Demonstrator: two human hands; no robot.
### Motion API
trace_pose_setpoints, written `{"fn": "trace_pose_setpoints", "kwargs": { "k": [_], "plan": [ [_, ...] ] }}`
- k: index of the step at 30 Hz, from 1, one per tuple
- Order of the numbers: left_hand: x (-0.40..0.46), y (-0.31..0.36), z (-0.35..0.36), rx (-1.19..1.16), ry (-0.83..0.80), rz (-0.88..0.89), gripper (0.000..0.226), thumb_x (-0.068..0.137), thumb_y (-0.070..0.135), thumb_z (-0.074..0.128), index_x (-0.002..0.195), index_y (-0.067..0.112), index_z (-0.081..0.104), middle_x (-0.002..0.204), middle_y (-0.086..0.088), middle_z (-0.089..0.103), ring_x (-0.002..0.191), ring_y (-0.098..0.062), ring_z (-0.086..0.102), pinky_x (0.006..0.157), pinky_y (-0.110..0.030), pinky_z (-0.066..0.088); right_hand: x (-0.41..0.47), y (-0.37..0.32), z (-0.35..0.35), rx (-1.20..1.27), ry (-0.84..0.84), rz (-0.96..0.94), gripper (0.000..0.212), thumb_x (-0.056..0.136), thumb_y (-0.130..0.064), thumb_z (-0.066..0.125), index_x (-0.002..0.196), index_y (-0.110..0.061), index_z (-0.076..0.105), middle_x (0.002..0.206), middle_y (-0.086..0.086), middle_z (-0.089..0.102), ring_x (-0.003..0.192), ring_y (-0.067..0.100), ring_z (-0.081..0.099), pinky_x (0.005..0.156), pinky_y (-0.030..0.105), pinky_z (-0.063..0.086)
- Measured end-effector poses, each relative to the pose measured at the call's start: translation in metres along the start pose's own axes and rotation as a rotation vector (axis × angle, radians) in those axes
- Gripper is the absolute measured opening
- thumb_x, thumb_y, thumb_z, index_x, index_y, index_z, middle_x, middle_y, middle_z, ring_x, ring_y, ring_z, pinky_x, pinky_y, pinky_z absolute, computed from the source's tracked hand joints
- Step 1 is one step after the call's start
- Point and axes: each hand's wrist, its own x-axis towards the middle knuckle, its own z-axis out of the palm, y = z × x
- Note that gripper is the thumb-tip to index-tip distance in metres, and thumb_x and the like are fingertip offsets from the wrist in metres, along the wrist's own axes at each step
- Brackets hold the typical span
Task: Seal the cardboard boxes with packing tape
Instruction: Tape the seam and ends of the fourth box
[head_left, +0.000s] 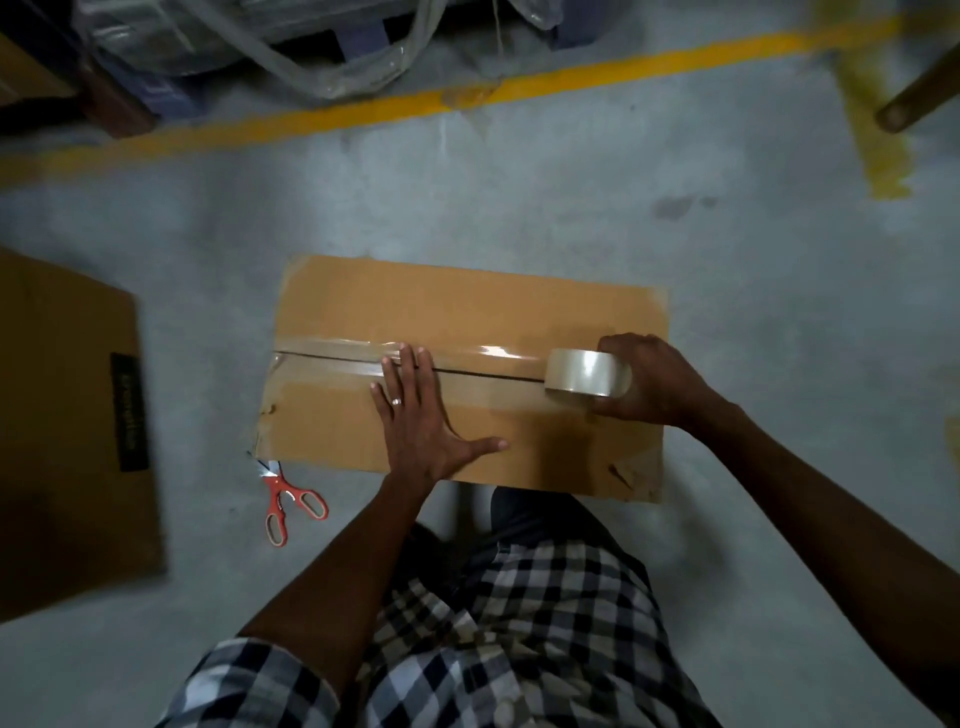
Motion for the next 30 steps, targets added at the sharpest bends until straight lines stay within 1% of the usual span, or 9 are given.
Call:
{"fn": "trace_pose_setpoints", "kwargs": {
  "k": [4,8,13,17,19,21,23,27,30],
  "plan": [
    [0.007,0.005,-0.007,0.074,-0.066,0.051,0.166,0.043,0.112,0.042,0.162,0.010,-0.013,0.168,-0.014,-0.026,0.153,-0.036,-0.027,0.123,-0.062,-0.011,-0.004,0.018,0.013,0.131,-0.012,0.044,0.066,0.062,-0.063,0.079,0.104,-0.015,0.064,0.101,0.002,0.060,0.100,0.026,0.053,0.078,0.030,0.035],
    [0.015,0.010,-0.015,0.137,-0.101,0.145,0.166,0.043,0.112,0.039,0.162,0.009,-0.015,0.167,-0.015,-0.026,0.154,-0.036,-0.025,0.121,-0.060,-0.016,-0.017,0.020,0.023,0.470,0.020,0.185,0.088,0.053,-0.086,0.075,0.109,-0.019,0.062,0.112,-0.006,0.056,0.099,0.017,0.057,0.080,0.031,0.050],
    [0.024,0.020,-0.022,0.255,-0.141,0.310,0.156,0.051,0.107,0.039,0.158,0.013,-0.023,0.167,-0.015,-0.027,0.154,-0.036,-0.025,0.123,-0.061,-0.011,-0.020,0.009,0.025,0.649,0.155,0.218,0.068,0.085,-0.078,0.051,0.097,-0.013,0.066,0.106,0.002,0.062,0.100,0.016,0.059,0.087,0.029,0.048],
    [0.027,0.020,-0.016,0.254,-0.194,0.348,0.151,0.057,0.103,0.042,0.159,0.014,-0.024,0.165,-0.015,-0.032,0.153,-0.036,-0.028,0.124,-0.060,-0.008,-0.020,0.003,0.025,0.664,0.164,0.290,0.056,0.081,-0.070,0.067,0.097,-0.016,0.068,0.106,-0.003,0.061,0.098,0.010,0.059,0.083,0.023,0.046],
    [0.026,0.017,-0.013,0.240,-0.200,0.349,0.149,0.059,0.103,0.042,0.160,0.015,-0.022,0.164,-0.016,-0.034,0.152,-0.036,-0.030,0.124,-0.058,-0.011,-0.022,0.001,0.023,0.694,0.140,0.338,0.043,0.082,-0.060,0.074,0.088,-0.018,0.068,0.097,-0.007,0.063,0.087,0.004,0.059,0.075,0.019,0.044],
    [0.027,0.016,-0.010,0.237,-0.199,0.351,0.148,0.059,0.103,0.040,0.160,0.015,-0.023,0.164,-0.016,-0.035,0.152,-0.037,-0.031,0.122,-0.057,-0.015,-0.023,0.000,0.023,0.644,0.156,0.344,0.048,0.081,-0.059,0.075,0.068,-0.016,0.059,0.070,-0.007,0.057,0.061,0.003,0.051,0.059,0.017,0.037],
    [0.028,0.017,-0.009,0.241,-0.207,0.349,0.148,0.059,0.103,0.041,0.159,0.017,-0.025,0.163,-0.016,-0.036,0.151,-0.038,-0.031,0.122,-0.056,-0.016,-0.022,0.001,0.018,0.515,0.208,0.298,0.060,0.079,-0.062,0.076,0.058,-0.013,0.048,0.053,-0.004,0.047,0.047,0.006,0.040,0.050,0.018,0.032],
    [0.029,0.016,-0.007,0.229,-0.192,0.352,0.146,0.059,0.105,0.035,0.162,0.015,-0.017,0.165,-0.019,-0.031,0.152,-0.040,-0.027,0.122,-0.058,-0.015,-0.028,0.024,-0.007,0.229,0.233,0.234,0.067,0.070,-0.074,0.074,0.054,-0.018,0.041,0.047,-0.007,0.041,0.043,0.009,0.038,0.050,0.027,0.034],
    [0.027,0.016,-0.005,0.223,-0.186,0.359,0.146,0.059,0.106,0.030,0.163,0.013,-0.011,0.167,-0.021,-0.025,0.154,-0.041,-0.023,0.123,-0.060,-0.011,-0.037,0.046,-0.018,0.144,0.224,0.188,0.075,0.075,-0.085,0.060,0.052,-0.017,0.038,0.045,-0.005,0.038,0.042,0.013,0.038,0.051,0.029,0.034]
  ]
}}
